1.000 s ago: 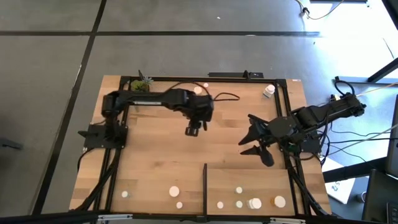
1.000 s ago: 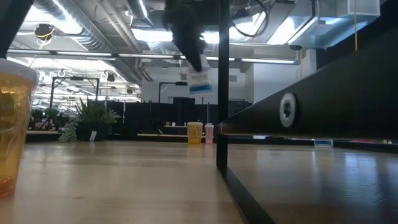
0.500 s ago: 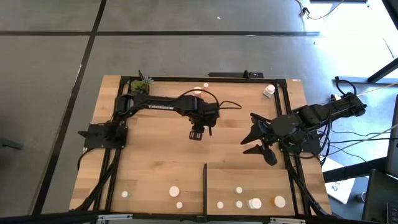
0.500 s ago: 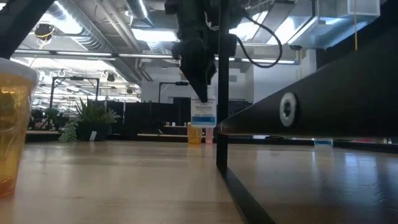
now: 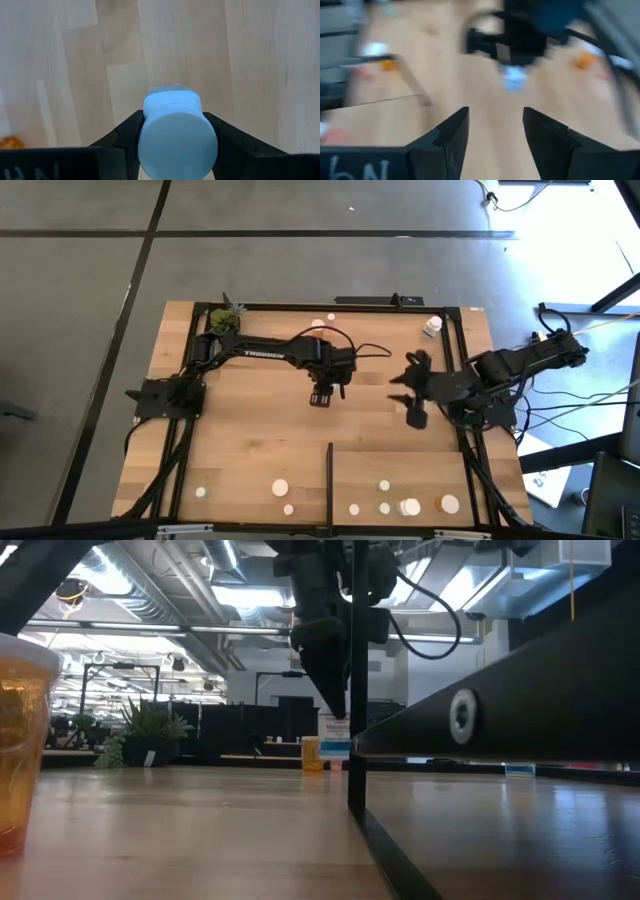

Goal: Pick and place medicine bottles onto shelf by color
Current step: Put the bottom white pill bottle on the shelf aligned with the other white pill bottle

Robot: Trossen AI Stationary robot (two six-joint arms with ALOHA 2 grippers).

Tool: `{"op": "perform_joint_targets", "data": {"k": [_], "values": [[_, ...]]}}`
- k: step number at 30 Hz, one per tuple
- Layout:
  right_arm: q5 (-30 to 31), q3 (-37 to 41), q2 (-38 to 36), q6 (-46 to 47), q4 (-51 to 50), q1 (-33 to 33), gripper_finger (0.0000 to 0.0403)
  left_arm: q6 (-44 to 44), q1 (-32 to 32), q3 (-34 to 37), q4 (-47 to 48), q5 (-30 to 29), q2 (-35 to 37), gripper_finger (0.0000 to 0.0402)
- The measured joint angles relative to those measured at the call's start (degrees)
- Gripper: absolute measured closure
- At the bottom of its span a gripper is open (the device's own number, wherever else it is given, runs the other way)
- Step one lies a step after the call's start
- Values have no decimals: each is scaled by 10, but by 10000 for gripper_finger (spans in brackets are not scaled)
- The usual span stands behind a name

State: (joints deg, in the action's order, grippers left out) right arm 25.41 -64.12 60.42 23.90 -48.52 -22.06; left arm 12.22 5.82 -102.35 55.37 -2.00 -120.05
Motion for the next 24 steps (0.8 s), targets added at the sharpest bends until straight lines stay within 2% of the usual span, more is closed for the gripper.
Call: {"op": "perform_joint_targets", "data": {"k": [3,5,24], "values": [[69,0,4,25,-26,0,215,-1,0,0,1,0,0,238],[85,0,7,30,-36,0,215,-1,0,0,1,0,0,238],[75,0,41,28,-26,0,215,-27,0,0,-2,0,-4,238]]}}
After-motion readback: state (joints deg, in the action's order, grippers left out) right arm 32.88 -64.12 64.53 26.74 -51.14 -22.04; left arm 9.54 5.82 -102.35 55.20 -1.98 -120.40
